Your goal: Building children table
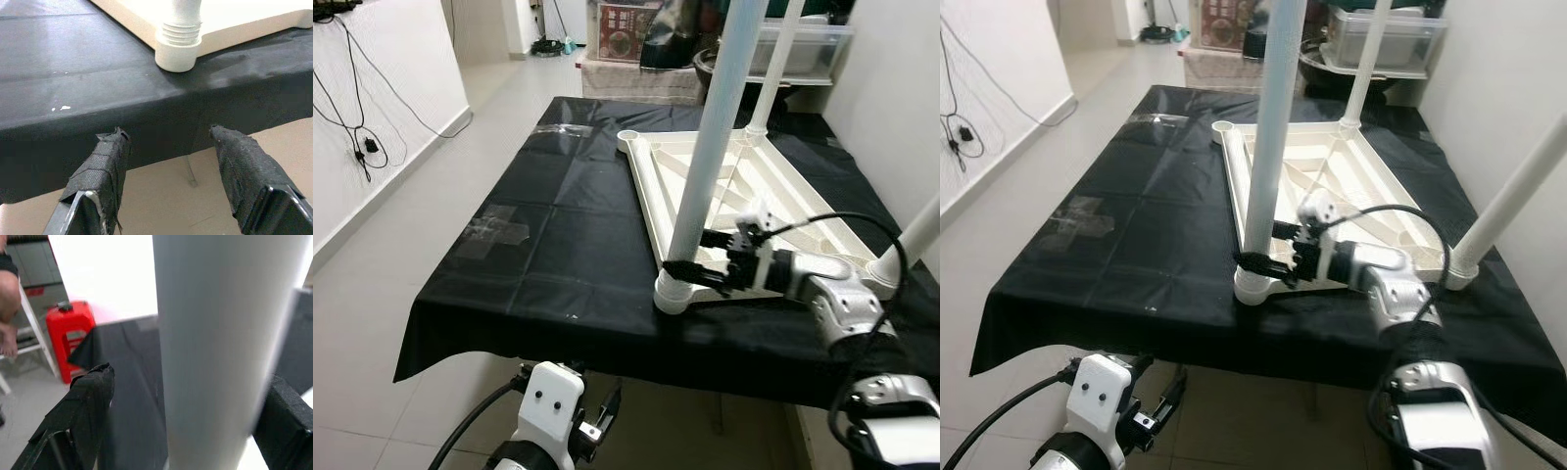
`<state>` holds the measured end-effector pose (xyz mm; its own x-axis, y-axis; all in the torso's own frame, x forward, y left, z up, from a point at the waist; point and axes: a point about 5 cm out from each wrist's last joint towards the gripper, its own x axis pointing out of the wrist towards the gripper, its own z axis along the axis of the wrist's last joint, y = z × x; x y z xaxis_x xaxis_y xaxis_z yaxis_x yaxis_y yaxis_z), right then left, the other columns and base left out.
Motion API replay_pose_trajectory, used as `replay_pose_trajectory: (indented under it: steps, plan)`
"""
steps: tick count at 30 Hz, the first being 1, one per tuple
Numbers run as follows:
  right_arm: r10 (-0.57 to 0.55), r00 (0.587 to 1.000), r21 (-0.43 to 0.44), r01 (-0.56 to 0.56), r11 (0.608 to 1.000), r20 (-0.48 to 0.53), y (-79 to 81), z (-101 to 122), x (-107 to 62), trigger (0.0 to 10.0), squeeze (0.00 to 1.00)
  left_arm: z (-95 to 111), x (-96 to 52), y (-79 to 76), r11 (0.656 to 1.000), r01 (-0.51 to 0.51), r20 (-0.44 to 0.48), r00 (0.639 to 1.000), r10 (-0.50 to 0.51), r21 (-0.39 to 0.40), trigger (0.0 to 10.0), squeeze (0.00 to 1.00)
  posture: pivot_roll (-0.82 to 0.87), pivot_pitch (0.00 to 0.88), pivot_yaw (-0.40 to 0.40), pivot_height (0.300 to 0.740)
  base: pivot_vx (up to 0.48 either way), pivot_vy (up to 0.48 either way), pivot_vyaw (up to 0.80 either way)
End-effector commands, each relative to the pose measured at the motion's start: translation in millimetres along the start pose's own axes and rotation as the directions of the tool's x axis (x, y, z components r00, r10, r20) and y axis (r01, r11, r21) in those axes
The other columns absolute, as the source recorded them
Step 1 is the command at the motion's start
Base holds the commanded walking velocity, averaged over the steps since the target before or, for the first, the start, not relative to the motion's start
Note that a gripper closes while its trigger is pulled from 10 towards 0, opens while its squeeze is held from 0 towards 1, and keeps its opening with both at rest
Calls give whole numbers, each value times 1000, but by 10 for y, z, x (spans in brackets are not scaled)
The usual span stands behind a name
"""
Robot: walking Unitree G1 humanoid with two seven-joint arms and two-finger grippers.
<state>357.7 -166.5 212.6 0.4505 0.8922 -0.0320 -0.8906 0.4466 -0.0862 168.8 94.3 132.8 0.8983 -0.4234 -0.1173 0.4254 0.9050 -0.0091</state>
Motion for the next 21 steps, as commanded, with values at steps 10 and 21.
replay_pose_trajectory:
  steps: [10, 21]
  plan:
    - [-46, 993, 44, 41, 998, 107, -20, 129, 416, 0, 0, -72, 11, -3, 1000, -6, -28, 1000, 6, 18, 10000, 0, 162, 61, -77, 740, 0, 0, 0]
    - [-199, 970, 85, 189, 978, 137, 0, 65, 398, 0, 0, -74, 34, 14, 1000, -8, -24, 1000, 8, 26, 10000, 0, 152, 59, -74, 740, 0, 0, 0]
